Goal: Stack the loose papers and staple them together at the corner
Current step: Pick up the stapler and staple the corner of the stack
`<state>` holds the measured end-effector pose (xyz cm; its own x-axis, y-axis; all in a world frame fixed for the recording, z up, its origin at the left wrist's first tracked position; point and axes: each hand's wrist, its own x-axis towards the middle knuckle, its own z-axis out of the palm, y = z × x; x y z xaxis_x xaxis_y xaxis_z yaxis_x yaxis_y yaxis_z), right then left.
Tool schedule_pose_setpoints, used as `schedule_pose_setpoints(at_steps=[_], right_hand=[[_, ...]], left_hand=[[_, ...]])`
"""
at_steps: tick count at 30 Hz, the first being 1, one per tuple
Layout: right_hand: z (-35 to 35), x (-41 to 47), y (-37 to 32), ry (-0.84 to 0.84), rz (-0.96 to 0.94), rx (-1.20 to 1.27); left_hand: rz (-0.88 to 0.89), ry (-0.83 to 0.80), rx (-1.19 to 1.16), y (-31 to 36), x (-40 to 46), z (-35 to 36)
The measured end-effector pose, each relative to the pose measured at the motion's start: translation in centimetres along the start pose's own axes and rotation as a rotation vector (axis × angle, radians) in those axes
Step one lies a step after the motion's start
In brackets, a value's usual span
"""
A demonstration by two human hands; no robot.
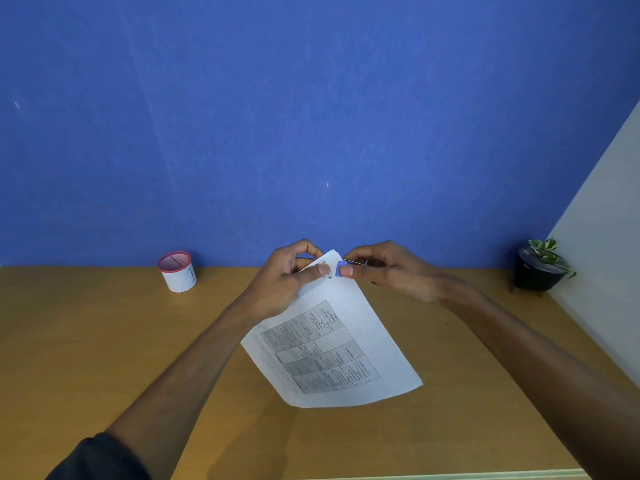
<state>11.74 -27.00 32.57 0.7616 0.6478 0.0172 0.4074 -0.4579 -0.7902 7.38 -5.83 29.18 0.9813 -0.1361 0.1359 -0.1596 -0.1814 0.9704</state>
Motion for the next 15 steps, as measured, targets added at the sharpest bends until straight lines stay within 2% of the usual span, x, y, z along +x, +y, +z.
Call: schedule_pose_setpoints(at_steps=[6,15], right_hand=[[0.37,0.02,0.18,-0.048,-0.026,-0.016],[0.09,0.66,0.44,-0.105,-0.011,0.037]], left_hand=[[0.081,-0.047,0.027,-0.37,0.18,0.34],[0.029,-0.156,0.006,-0.35,0.53,-0.01]])
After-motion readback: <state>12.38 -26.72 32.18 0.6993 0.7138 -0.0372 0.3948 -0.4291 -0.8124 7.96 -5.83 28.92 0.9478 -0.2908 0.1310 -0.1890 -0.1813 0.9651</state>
